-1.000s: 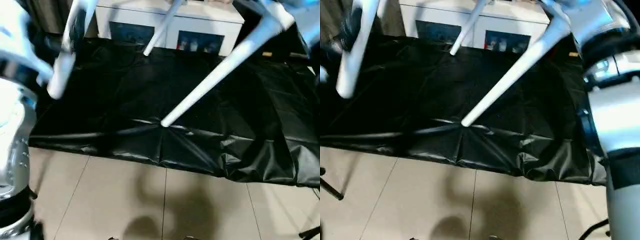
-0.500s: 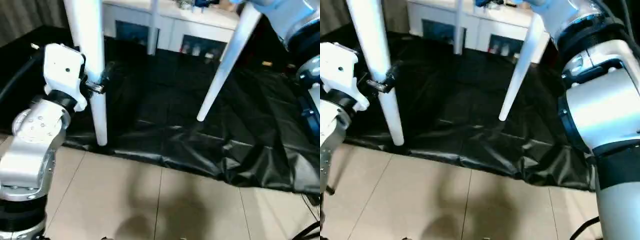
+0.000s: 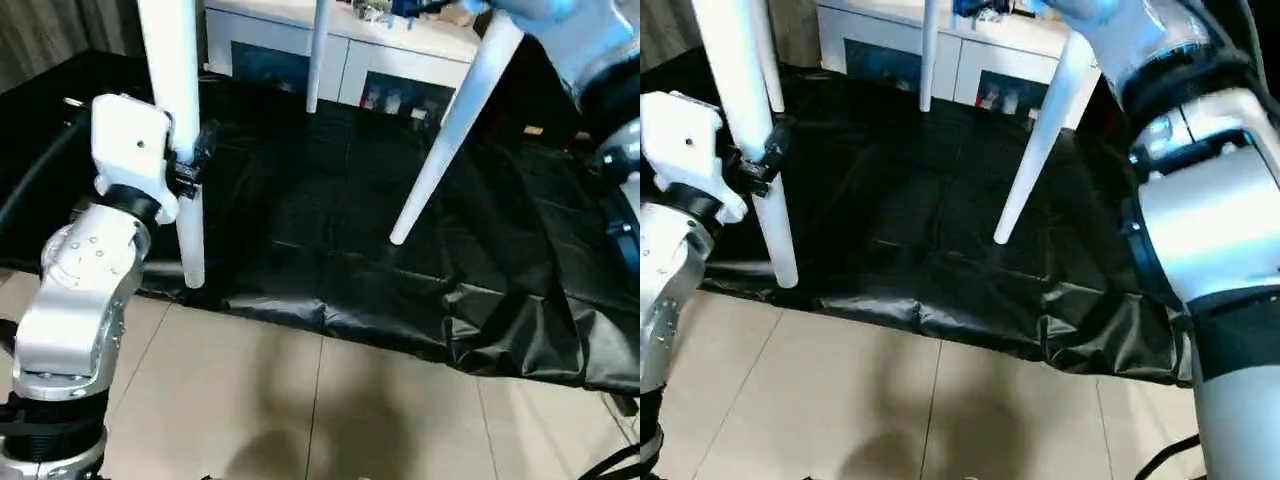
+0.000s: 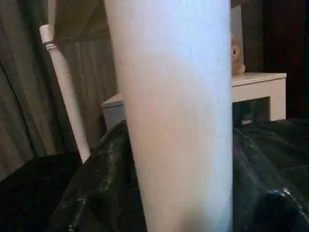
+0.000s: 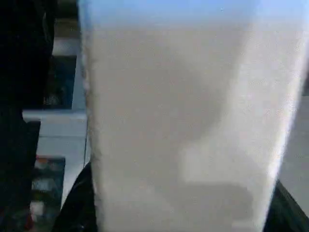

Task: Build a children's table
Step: Flip table

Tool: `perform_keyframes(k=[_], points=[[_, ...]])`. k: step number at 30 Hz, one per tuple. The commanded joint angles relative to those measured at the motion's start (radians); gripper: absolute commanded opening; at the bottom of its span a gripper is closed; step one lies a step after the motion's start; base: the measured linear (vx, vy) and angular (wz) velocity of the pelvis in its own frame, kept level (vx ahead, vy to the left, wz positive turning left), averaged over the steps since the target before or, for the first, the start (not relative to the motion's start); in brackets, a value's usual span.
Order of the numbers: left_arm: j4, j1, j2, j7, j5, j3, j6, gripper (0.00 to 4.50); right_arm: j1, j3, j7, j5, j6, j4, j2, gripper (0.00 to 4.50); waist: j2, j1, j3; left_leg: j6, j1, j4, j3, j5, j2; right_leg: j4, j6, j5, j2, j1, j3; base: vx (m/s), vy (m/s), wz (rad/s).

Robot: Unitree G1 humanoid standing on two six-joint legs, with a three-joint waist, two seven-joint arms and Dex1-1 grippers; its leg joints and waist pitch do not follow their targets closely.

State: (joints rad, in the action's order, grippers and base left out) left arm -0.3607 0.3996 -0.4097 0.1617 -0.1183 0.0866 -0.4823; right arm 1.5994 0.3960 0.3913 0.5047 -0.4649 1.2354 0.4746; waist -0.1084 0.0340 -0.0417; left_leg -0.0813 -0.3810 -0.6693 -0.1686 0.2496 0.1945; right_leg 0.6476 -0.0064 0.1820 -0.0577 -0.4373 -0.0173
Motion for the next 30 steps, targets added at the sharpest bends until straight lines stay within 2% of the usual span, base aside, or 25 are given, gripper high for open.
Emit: perform_keyframes(k=[1, 2, 3, 5, 6, 8, 9, 10, 11, 12, 13, 14, 16, 17, 18, 19, 20, 21, 22, 23, 24, 25, 27, 29, 30], points=[[0.038, -0.009, 0.000, -0.028, 0.027, 0.031, -0.011, 2.42, -0.069, -0.008, 0.035, -0.025, -0.045, 0.032, 0.013, 2.66, 0.041, -0.006, 0.052, -0.031, 0.012, 0.090, -0.001, 0.149, 0.019, -0.039, -0.207, 0.037, -0.040, 0.045, 0.021, 0.000, 0.000, 0.00], [0.052, -0.002, -0.002, -0.030, 0.030, 0.035, 0.003, 2.34, -0.098, -0.040, -0.010, -0.054, -0.089, 0.004, 0.025, 2.80, 0.037, -0.004, 0.054, -0.027, 0.015, 0.089, -0.002, 0.144, 0.019, -0.041, -0.203, 0.035, -0.041, 0.046, 0.021, 0.000, 0.000, 0.00], [0.057, 0.001, -0.002, -0.030, 0.029, 0.037, 0.007, 2.22, -0.105, -0.047, -0.028, -0.059, -0.104, -0.006, 0.029, 2.96, 0.042, -0.003, 0.054, -0.030, 0.014, 0.089, -0.002, 0.136, 0.017, -0.040, -0.202, 0.029, -0.041, 0.047, 0.021, 0.000, 0.000, 0.00], [0.067, 0.006, -0.003, -0.029, 0.028, 0.036, 0.011, 2.06, -0.125, -0.070, -0.060, -0.077, -0.135, -0.029, 0.038, 3.14, 0.038, -0.004, 0.055, -0.028, 0.013, 0.088, -0.002, 0.133, 0.016, -0.041, -0.203, 0.031, -0.039, 0.048, 0.021, 0.000, 0.000, 0.00], [0.073, 0.009, -0.003, -0.028, 0.029, 0.035, 0.013, 2.06, -0.136, -0.081, -0.073, -0.084, -0.146, -0.041, 0.042, 3.14, 0.053, -0.002, 0.056, -0.031, 0.015, 0.088, -0.001, 0.141, 0.015, -0.039, -0.202, 0.037, -0.039, 0.047, 0.021, 0.000, 0.000, 0.00], [0.088, 0.018, -0.003, -0.026, 0.031, 0.032, 0.017, 2.00, -0.159, -0.089, -0.114, -0.080, -0.176, -0.069, 0.055, 3.43, 0.045, -0.004, 0.058, -0.028, 0.013, 0.087, -0.002, 0.125, 0.013, -0.040, -0.204, 0.019, -0.037, 0.050, 0.020, 0.000, 0.000, 0.00], [0.093, 0.021, -0.002, -0.025, 0.031, 0.031, 0.019, 2.00, -0.165, -0.093, -0.132, -0.078, -0.189, -0.079, 0.060, 3.43, 0.047, -0.005, 0.058, -0.027, 0.013, 0.086, -0.003, 0.134, 0.012, -0.042, -0.203, 0.027, -0.035, 0.050, 0.019, 0.000, 0.000, 0.00], [0.109, 0.033, -0.002, -0.017, 0.032, 0.025, 0.025, 1.98, -0.187, -0.115, -0.177, -0.089, -0.244, -0.113, 0.071, 3.55, 0.054, -0.005, 0.057, -0.032, 0.015, 0.087, -0.002, 0.147, 0.012, -0.043, -0.202, 0.042, -0.035, 0.048, 0.019, 0.000, 0.000, 0.00], [0.118, 0.039, -0.002, -0.014, 0.033, 0.022, 0.030, 1.98, -0.206, -0.132, -0.192, -0.103, -0.289, -0.141, 0.077, 3.55, 0.047, -0.004, 0.057, -0.032, 0.013, 0.087, -0.002, 0.146, 0.011, -0.045, -0.197, 0.047, -0.037, 0.051, 0.019, 0.000, 0.000, 0.00], [0.123, 0.043, -0.003, -0.013, 0.034, 0.020, 0.034, 1.97, -0.218, -0.143, -0.199, -0.112, -0.317, -0.158, 0.081, 3.67, 0.049, 0.000, 0.057, -0.032, 0.016, 0.086, -0.004, 0.148, 0.011, -0.046, -0.194, 0.047, -0.037, 0.049, 0.020, 0.000, 0.000, 0.00], [0.127, 0.044, -0.002, -0.011, 0.034, 0.020, 0.037, 1.96, -0.230, -0.152, -0.207, -0.121, -0.346, -0.177, 0.085, 3.78, 0.045, -0.001, 0.060, -0.025, 0.012, 0.085, -0.002, 0.136, 0.010, -0.042, -0.197, 0.034, -0.037, 0.055, 0.019, 0.000, 0.000, 0.00], [0.130, 0.046, -0.003, -0.011, 0.034, 0.020, 0.039, 1.95, -0.241, -0.158, -0.196, -0.135, -0.359, -0.187, 0.084, 3.83, 0.046, 0.000, 0.061, -0.020, 0.012, 0.084, -0.003, 0.127, 0.010, -0.041, -0.200, 0.026, -0.038, 0.054, 0.020, 0.000, 0.000, 0.00], [0.147, 0.051, -0.005, -0.006, 0.033, 0.022, 0.048, 1.95, -0.299, -0.188, -0.130, -0.219, -0.414, -0.246, 0.069, 3.98, 0.046, 0.002, 0.061, 0.006, 0.008, 0.081, -0.006, 0.106, 0.009, -0.039, -0.206, -0.007, -0.038, 0.056, 0.023, 0.000, 0.000, 0.00], [0.171, 0.056, -0.008, 0.001, 0.028, 0.027, 0.059, 1.95, -0.393, -0.197, -0.035, -0.341, -0.474, -0.347, 0.043, 4.09, 0.041, 0.000, 0.061, 0.024, 0.005, 0.082, -0.005, 0.108, 0.011, -0.040, -0.204, -0.007, -0.037, 0.060, 0.023, 0.000, 0.000, 0.00], [0.180, 0.058, -0.006, 0.004, 0.020, 0.032, 0.061, 1.95, -0.436, -0.191, -0.028, -0.370, -0.489, -0.397, 0.037, 4.16, 0.047, 0.004, 0.058, 0.035, 0.010, 0.085, -0.004, 0.117, 0.017, -0.042, -0.200, 0.005, -0.042, 0.053, 0.023, 0.000, 0.000, 0.00], [0.190, 0.059, -0.005, 0.010, 0.013, 0.036, 0.062, 1.95, -0.484, -0.183, -0.027, -0.399, -0.498, -0.451, 0.030, 4.19, 0.043, 0.002, 0.058, 0.036, 0.006, 0.087, -0.002, 0.112, 0.014, -0.044, -0.194, 0.012, -0.038, 0.060, 0.021, 0.000, 0.000, 0.00], [0.206, 0.061, -0.008, 0.018, 0.011, 0.036, 0.066, 1.95, -0.538, -0.179, -0.045, -0.432, -0.490, -0.512, 0.020, 4.28, 0.049, 0.007, 0.059, 0.030, 0.013, 0.087, -0.002, 0.110, 0.018, -0.045, -0.194, 0.021, -0.042, 0.054, 0.022, 0.000, 0.000, 0.00], [0.220, 0.062, -0.010, 0.024, 0.009, 0.037, 0.071, 1.95, -0.589, -0.184, -0.075, -0.452, -0.471, -0.566, 0.008, 4.28, 0.045, 0.007, 0.059, 0.023, 0.014, 0.088, -0.004, 0.116, 0.014, -0.048, -0.193, 0.033, -0.038, 0.055, 0.022, 0.000, 0.000, 0.00], [0.227, 0.062, -0.009, 0.028, 0.004, 0.039, 0.074, 1.95, -0.613, -0.191, -0.086, -0.471, -0.457, -0.593, 0.000, 4.47, 0.045, 0.007, 0.060, 0.019, 0.014, 0.090, -0.003, 0.120, 0.015, -0.048, -0.194, 0.037, -0.038, 0.056, 0.022, 0.000, 0.000, 0.00], [0.237, 0.063, -0.007, 0.034, -0.004, 0.044, 0.081, 1.94, -0.658, -0.213, -0.115, -0.505, -0.429, -0.637, -0.017, 4.47, 0.046, 0.005, 0.058, 0.010, 0.014, 0.093, -0.002, 0.145, 0.015, -0.052, -0.189, 0.071, -0.037, 0.055, 0.021, 0.000, 0.000, 0.00], [0.243, 0.064, -0.004, 0.038, -0.010, 0.049, 0.085, 1.94, -0.692, -0.237, -0.145, -0.526, -0.406, -0.664, -0.030, 4.47, 0.050, 0.005, 0.058, -0.002, 0.017, 0.095, 0.000, 0.169, 0.015, -0.054, -0.181, 0.104, -0.037, 0.052, 0.020, 0.000, 0.000, 0.00], [0.253, 0.064, -0.006, 0.049, -0.019, 0.055, 0.090, 1.93, -0.736, -0.267, -0.178, -0.544, -0.383, -0.693, -0.046, 4.50, 0.064, 0.006, 0.055, -0.018, 0.017, 0.098, 0.003, 0.193, 0.013, -0.055, -0.169, 0.134, -0.037, 0.052, 0.022, 0.000, 0.000, 0.00], [0.258, 0.064, -0.009, 0.060, -0.025, 0.056, 0.090, 1.92, -0.772, -0.292, -0.194, -0.565, -0.361, -0.706, -0.058, 4.50, 0.056, 0.002, 0.053, -0.028, 0.019, 0.100, 0.002, 0.228, 0.014, -0.063, -0.158, 0.168, -0.036, 0.047, 0.021, 0.000, 0.000, 0.00], [0.269, 0.063, -0.017, 0.078, -0.027, 0.052, 0.101, 1.91, -0.865, -0.328, -0.122, -0.688, -0.264, -0.748, -0.083, 4.50, 0.064, 0.002, 0.053, -0.027, 0.024, 0.104, 0.005, 0.274, 0.013, -0.068, -0.143, 0.202, -0.036, 0.045, 0.022, 0.000, 0.000, 0.00], [0.272, 0.063, -0.018, 0.082, -0.028, 0.051, 0.105, 1.90, -0.899, -0.329, -0.092, -0.732, -0.228, -0.770, -0.081, 4.50, 0.062, -0.002, 0.054, -0.021, 0.022, 0.104, 0.005, 0.278, 0.012, -0.069, -0.142, 0.202, -0.032, 0.047, 0.022, 0.000, 0.000, 0.00]])
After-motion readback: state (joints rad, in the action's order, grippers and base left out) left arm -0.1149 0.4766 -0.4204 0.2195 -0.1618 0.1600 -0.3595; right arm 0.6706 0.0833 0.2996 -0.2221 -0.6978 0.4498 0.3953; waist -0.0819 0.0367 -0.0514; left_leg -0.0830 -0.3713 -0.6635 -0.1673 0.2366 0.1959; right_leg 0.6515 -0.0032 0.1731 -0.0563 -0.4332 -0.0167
